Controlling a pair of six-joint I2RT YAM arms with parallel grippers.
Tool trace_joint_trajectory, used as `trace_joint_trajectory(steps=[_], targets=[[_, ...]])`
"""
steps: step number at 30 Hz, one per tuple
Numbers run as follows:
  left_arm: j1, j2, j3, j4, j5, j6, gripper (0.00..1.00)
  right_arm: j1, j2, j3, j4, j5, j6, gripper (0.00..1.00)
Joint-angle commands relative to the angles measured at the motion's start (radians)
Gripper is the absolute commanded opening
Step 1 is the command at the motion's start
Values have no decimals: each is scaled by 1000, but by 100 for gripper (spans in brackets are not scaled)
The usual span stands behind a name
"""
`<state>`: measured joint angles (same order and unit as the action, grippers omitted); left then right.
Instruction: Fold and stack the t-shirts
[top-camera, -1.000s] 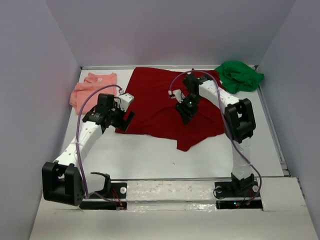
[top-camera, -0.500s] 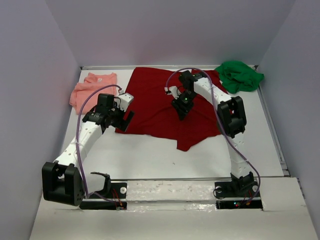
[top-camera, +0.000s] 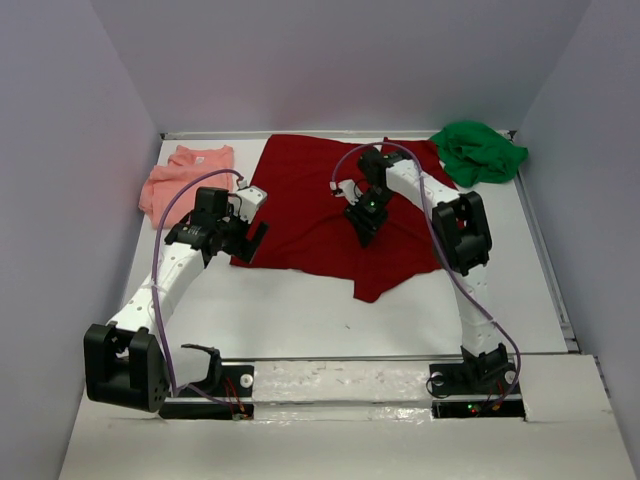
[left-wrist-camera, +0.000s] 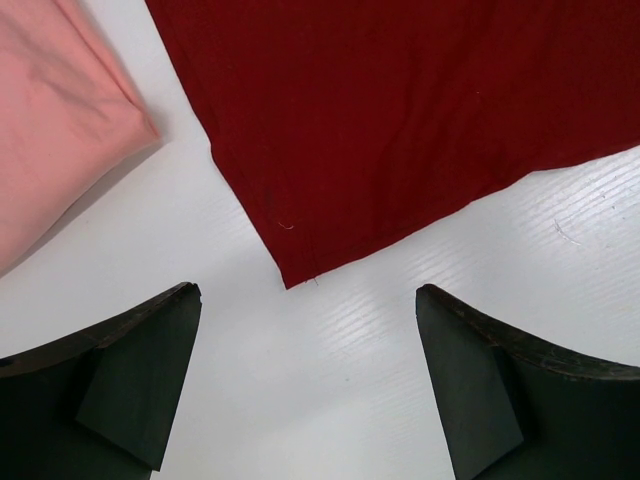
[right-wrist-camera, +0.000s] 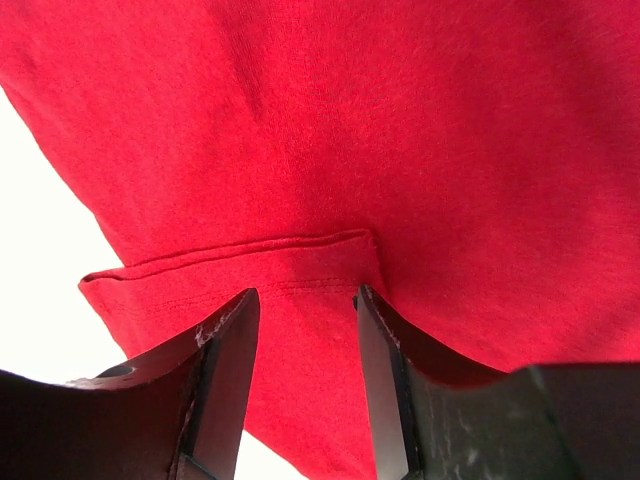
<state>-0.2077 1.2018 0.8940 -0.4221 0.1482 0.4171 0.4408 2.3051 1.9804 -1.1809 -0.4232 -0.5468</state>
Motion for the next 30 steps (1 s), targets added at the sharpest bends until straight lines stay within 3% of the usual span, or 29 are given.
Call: trace_joint_trajectory(steps=[1, 8, 10, 11, 12, 15, 30], targets=[[-4, -8, 2, 9, -2, -3, 99, 12, 14, -23, 33, -14, -7, 49], [-4, -13, 5, 9, 2, -5, 99, 12, 31, -15, 37, -19, -2, 44], [-4, -13, 5, 8, 2, -5, 99, 12, 37, -6, 33, -14, -1, 26], [-4, -15, 5, 8, 4, -5, 99, 12, 39, -3, 30, -14, -1, 26], [-4, -13, 5, 8, 4, -5, 99, 12, 42, 1, 29, -11, -1, 17], [-4, -15, 5, 8, 4, -5, 99, 12, 50, 11, 24, -2, 4, 1], [-4, -38, 13, 5, 11, -9, 99, 12, -39, 28, -9, 47, 8, 0]])
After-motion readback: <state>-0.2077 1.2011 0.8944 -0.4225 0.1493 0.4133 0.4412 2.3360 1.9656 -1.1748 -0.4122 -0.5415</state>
